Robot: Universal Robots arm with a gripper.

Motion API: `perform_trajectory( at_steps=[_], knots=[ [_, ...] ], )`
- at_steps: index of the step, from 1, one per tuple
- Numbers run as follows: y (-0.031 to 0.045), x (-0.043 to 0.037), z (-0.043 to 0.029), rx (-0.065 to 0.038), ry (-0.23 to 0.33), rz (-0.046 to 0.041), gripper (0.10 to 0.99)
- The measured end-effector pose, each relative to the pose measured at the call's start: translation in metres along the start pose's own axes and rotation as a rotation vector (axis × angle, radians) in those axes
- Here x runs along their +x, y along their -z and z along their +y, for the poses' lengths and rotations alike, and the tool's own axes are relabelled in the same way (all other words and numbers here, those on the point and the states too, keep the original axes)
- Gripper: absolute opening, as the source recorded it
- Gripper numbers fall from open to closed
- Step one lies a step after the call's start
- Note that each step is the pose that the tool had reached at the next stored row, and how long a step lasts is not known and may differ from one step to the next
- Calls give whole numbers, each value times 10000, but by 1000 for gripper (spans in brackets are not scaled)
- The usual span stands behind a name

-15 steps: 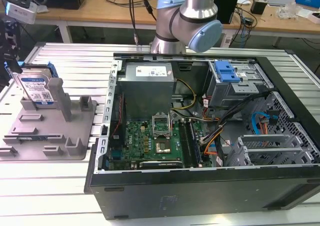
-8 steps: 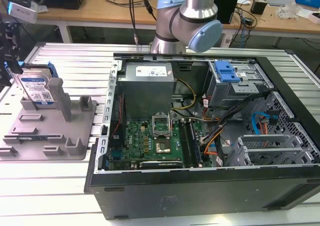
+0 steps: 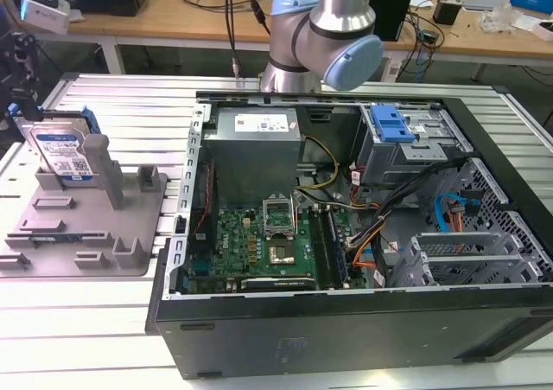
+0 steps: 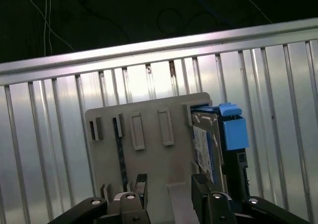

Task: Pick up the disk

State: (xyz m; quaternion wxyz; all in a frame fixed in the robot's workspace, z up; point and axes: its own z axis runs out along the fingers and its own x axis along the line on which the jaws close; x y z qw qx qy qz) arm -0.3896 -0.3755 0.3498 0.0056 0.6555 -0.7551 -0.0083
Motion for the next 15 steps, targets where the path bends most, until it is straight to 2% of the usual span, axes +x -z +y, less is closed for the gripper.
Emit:
perform_trajectory(
  at_steps=[4,6,7,10,13,15],
  knots=[
    [-1,-126,18,1,261,6,482],
    [-3,-236,34,1,343,9,482],
    [-4,-332,48,5,348,9,482],
    [-7,-484,72,7,359,8,482],
    [-8,-579,107,5,508,14,482],
    [-18,-617,166,6,538,15,482]
  ],
)
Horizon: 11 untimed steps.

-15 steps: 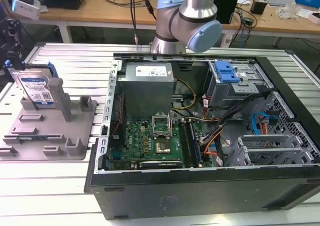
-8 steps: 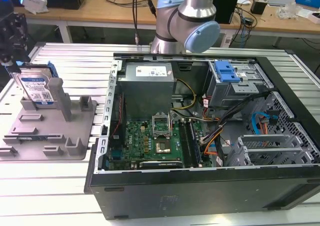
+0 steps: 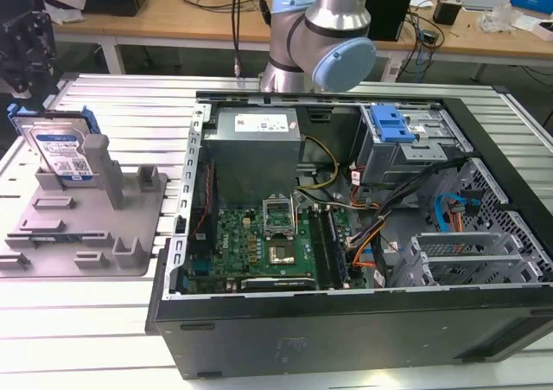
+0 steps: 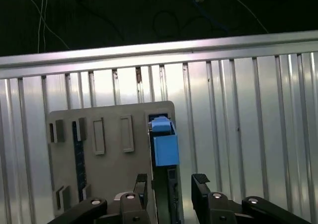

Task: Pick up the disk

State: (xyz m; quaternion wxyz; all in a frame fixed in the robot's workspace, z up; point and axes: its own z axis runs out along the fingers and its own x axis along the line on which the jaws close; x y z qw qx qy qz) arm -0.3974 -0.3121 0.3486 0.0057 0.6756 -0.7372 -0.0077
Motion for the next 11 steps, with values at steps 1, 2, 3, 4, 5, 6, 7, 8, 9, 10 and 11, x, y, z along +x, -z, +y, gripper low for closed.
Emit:
perform_trajectory(
  at_steps=[1,2,3,4,5,6,7,8,9,10,11],
  knots=[
    [-7,-8,37,0,4,0,482],
    [-28,-4,137,-1,18,1,482],
    [-44,0,181,0,52,1,482],
    [-54,1,191,2,112,2,482],
    [-58,1,192,0,195,4,482],
    [-62,2,192,-3,388,9,482],
    [-63,2,192,-3,500,11,482],
    [-64,2,192,-3,577,12,482],
    [-65,1,192,-2,612,14,482],
    [-65,1,192,-1,614,15,482],
    [-65,1,192,-1,616,15,482]
  ],
)
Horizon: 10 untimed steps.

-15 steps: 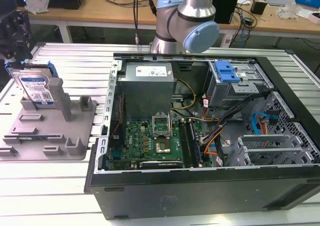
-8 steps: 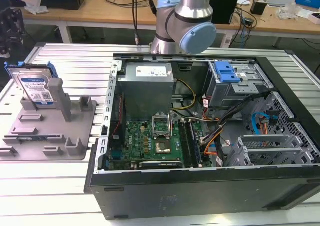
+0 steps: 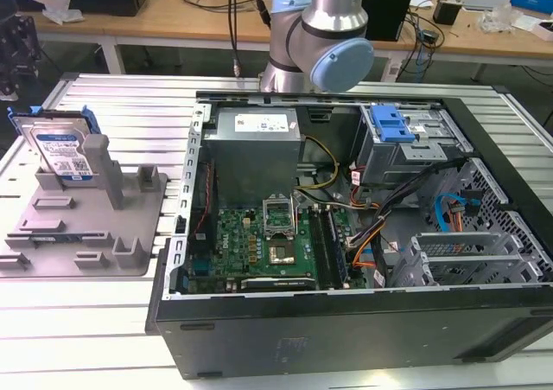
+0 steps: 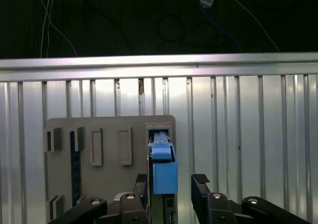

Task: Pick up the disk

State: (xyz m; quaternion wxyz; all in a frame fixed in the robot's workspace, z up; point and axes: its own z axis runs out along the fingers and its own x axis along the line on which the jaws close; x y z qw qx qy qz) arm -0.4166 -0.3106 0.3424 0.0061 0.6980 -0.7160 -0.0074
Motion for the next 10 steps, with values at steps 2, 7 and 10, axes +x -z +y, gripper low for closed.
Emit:
perform_trajectory(
  at_steps=[2,7,10],
  knots=[
    [-3,5,0,4,-1,-2,482],
    [-21,60,-2,-3,0,4,482],
    [-57,61,-7,-4,-23,3,482]
  ],
)
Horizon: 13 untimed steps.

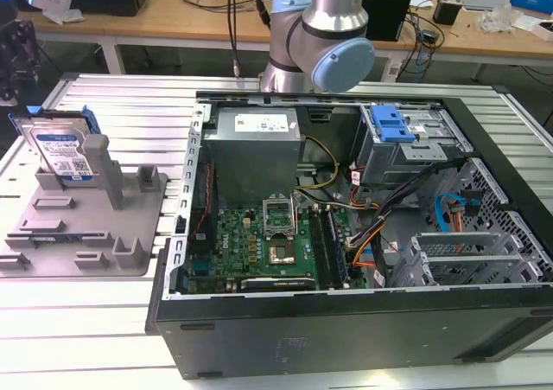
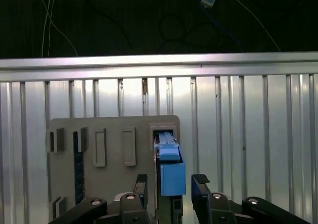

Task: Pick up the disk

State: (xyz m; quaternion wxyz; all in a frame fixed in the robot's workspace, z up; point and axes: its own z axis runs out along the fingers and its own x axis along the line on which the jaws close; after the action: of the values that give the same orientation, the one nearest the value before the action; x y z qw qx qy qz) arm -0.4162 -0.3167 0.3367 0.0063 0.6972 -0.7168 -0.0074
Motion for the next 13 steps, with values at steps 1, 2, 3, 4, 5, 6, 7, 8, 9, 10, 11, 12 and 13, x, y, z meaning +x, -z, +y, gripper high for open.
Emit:
perform_trajectory(
  at_steps=[1,2,3,4,5,6,7,8,9,10,11,12,13],
  knots=[
    [-14,0,-1,0,-4,0,482],
    [-31,0,-2,0,-6,0,482],
    [-42,0,-3,-1,-8,0,482],
    [-54,0,-4,0,-10,0,482],
    [-74,0,-5,-1,-12,0,482],
    [-92,0,-5,-1,-12,0,482],
    [-112,-1,-6,-1,-11,0,482],
    [-128,-5,-6,-1,-11,1,482],
    [-138,-8,-6,-2,-12,2,482],
    [-154,-15,-5,-2,-13,2,482],
    [-163,-21,-5,-2,-12,4,482],
    [-183,-35,-2,-1,-13,10,482],
    [-196,-42,1,1,-12,17,482]
  ],
)
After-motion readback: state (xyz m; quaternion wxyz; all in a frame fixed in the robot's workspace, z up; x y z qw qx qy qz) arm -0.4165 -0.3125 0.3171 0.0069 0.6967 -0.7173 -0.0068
